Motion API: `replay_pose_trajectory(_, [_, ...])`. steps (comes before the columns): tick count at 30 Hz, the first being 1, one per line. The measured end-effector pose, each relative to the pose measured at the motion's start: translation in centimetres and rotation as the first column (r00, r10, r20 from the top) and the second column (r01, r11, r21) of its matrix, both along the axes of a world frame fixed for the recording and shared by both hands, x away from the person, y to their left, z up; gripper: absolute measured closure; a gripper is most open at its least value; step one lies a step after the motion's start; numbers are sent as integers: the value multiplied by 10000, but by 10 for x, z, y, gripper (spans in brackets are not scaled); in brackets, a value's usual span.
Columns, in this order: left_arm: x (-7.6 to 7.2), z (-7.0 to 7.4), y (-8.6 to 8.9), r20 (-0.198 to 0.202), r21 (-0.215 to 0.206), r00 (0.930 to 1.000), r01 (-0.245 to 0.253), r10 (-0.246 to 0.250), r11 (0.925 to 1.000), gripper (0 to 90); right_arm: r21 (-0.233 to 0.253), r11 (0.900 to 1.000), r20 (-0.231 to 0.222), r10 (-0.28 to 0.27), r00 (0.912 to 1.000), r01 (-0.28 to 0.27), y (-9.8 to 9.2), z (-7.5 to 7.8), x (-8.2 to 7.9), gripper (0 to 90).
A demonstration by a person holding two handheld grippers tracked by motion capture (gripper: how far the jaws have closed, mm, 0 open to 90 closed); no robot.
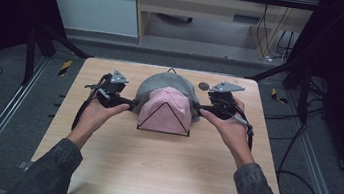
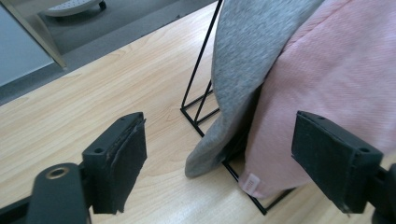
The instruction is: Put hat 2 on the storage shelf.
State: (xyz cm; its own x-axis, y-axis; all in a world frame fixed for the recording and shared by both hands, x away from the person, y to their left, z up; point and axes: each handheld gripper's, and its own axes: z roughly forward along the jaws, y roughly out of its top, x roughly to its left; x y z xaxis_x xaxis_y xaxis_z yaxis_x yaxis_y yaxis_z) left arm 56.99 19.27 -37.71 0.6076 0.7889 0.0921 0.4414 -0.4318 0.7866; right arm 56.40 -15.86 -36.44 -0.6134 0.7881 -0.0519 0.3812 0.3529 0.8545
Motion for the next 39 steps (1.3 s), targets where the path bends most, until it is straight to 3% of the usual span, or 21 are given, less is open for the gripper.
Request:
replay_pose_trajectory(2, [-6, 3, 1, -43, -3, 10000, 43, -43, 10000, 148, 203, 9998, 109, -35, 9999, 33, -3, 5, -7, 222])
replay_pose_trajectory(10, [-38, 8, 4, -150, 139, 9975, 690, -688, 9975, 104, 224, 9997, 756, 28, 9971, -45, -8, 14, -36, 136])
replay_pose_trajectory(20, [-68, 2, 14, -155, 250, 9943, 1057, -1053, 9941, 68, 57, 9998, 876, 174, 9960, -180, -9, 0, -63, 80])
replay_pose_trajectory(28, [-79, -12, 28, -230, 301, 9948, 997, -990, 9946, 61, -19, 10000, 386, 27, 9992, -26, -19, -16, -72, 75])
replay_pose_trajectory(39, [-76, -37, 42, -706, 387, 9950, 738, -710, 9965, 61, -326, 9994, -392, 107, 9992, -120, -38, -49, -84, 65])
